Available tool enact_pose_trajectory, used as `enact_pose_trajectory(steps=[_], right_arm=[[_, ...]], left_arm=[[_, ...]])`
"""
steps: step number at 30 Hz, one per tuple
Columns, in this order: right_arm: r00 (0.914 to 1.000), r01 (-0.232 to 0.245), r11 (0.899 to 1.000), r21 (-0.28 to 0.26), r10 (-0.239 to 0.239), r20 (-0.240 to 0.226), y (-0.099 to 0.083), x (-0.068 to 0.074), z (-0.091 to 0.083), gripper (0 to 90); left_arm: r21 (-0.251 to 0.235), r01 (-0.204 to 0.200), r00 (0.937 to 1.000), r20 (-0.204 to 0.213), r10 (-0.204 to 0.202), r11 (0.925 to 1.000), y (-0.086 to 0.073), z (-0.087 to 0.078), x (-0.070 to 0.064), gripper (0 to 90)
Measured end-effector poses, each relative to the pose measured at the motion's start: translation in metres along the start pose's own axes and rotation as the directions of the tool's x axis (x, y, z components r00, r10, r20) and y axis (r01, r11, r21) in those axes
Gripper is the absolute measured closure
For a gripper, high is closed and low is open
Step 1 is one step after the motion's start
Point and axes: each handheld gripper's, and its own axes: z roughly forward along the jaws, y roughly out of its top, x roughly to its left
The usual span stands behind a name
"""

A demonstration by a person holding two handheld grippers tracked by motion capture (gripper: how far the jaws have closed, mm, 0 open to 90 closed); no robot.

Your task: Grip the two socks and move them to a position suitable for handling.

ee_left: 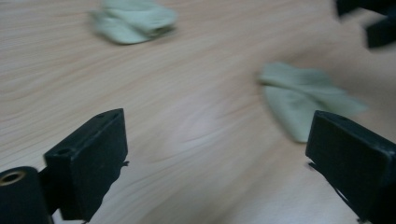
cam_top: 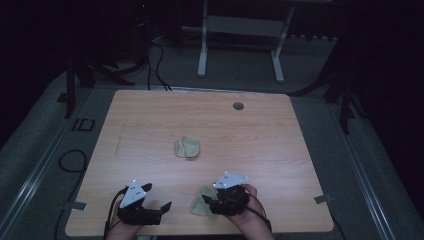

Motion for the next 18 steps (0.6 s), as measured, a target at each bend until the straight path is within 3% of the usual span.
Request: enact_pose_trajectory(steps=[2,4,9,11,12,13,16,18], right_arm=[[0.9996,0.026,1.0,-0.01,-0.026,-0.006,0.006,-0.009,-0.004,49.9],[0.9983,0.045,0.999,-0.003,-0.045,-0.037,0.009,-0.018,-0.004,50.4],[0.9961,0.058,0.997,0.042,-0.055,-0.069,0.011,-0.031,0.006,47.3],[0.9952,0.068,0.996,0.055,-0.064,-0.074,0.011,-0.032,0.008,47.2],[0.9947,0.067,0.995,0.072,-0.061,-0.082,0.011,-0.033,0.011,47.4],[0.9894,0.075,0.989,0.125,-0.058,-0.133,0.013,-0.038,0.02,51.9],[0.9881,0.077,0.974,0.215,-0.046,-0.147,0.018,-0.043,0.031,57.4],[0.987,0.078,0.97,0.232,-0.043,-0.155,0.019,-0.043,0.034,57.4]], left_arm=[[0.025,-0.038,0.9981,0.05,0.036,0.999,0.004,0.007,-0.009,16.8],[0.073,-0.07,0.9951,0.075,0.064,0.9949,0.007,0.017,-0.018,17.5],[0.144,-0.116,0.9858,0.138,0.096,0.9828,0.009,0.04,-0.032,23.5],[0.158,-0.119,0.9851,0.142,0.097,0.9802,0.01,0.044,-0.033,31.9],[0.181,-0.119,0.9833,0.158,0.091,0.9763,0.012,0.051,-0.035,31.9],[0.193,-0.126,0.983,0.157,0.096,0.973,0.013,0.053,-0.036,36.2],[0.212,-0.124,0.9845,0.148,0.094,0.9693,0.016,0.059,-0.037,43.0],[0.216,-0.126,0.9849,0.144,0.096,0.9682,0.017,0.06,-0.037,45.6]])
